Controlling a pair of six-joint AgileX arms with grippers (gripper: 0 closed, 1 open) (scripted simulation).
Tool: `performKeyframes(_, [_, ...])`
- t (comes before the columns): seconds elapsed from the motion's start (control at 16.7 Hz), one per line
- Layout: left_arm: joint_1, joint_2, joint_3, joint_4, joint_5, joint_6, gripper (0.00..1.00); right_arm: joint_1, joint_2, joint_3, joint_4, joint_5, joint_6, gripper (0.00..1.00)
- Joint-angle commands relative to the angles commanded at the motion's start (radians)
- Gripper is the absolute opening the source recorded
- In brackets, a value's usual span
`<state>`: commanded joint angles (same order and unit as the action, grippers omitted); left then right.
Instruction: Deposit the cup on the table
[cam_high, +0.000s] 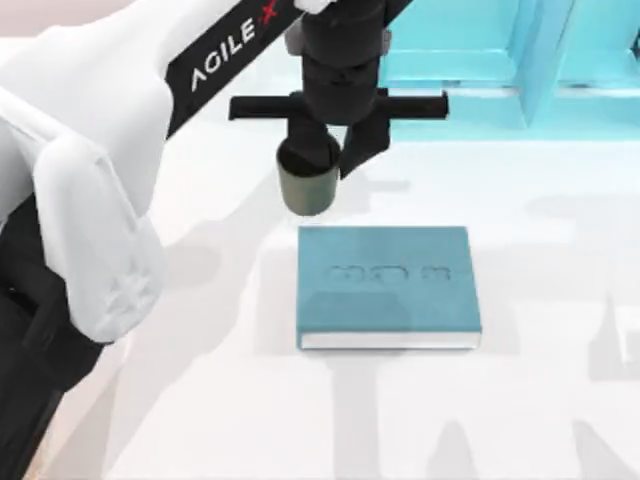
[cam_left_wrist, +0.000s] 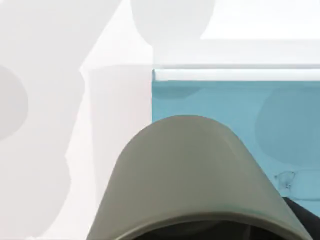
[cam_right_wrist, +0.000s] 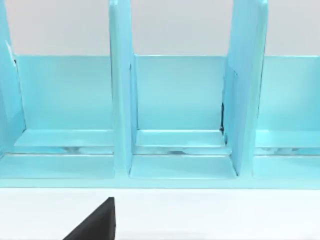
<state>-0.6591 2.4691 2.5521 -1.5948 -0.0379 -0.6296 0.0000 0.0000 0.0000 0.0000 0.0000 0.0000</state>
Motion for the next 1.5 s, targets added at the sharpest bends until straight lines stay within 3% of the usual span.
performKeyframes(0.18, [0.058,0.011,0.029,-0.056,0.032,0.061,0.0,0.0,0.0,0.0,0.0,0.0,0.0,1.0])
performKeyframes(0.54, [0.057,0.004,0.011,-0.04,0.028,0.063,0.0,0.0,0.0,0.0,0.0,0.0,0.0,1.0])
performKeyframes(1.08, [0.077,-0.093,-0.395,0.261,0.031,0.077,0.0,0.0,0.0,0.0,0.0,0.0,0.0,1.0])
performKeyframes(1.44, [0.078,-0.099,-0.427,0.29,0.031,0.079,0.0,0.0,0.0,0.0,0.0,0.0,0.0,1.0])
performKeyframes(1.5, [0.078,-0.099,-0.427,0.29,0.031,0.079,0.08,0.0,0.0,0.0,0.0,0.0,0.0,1.0])
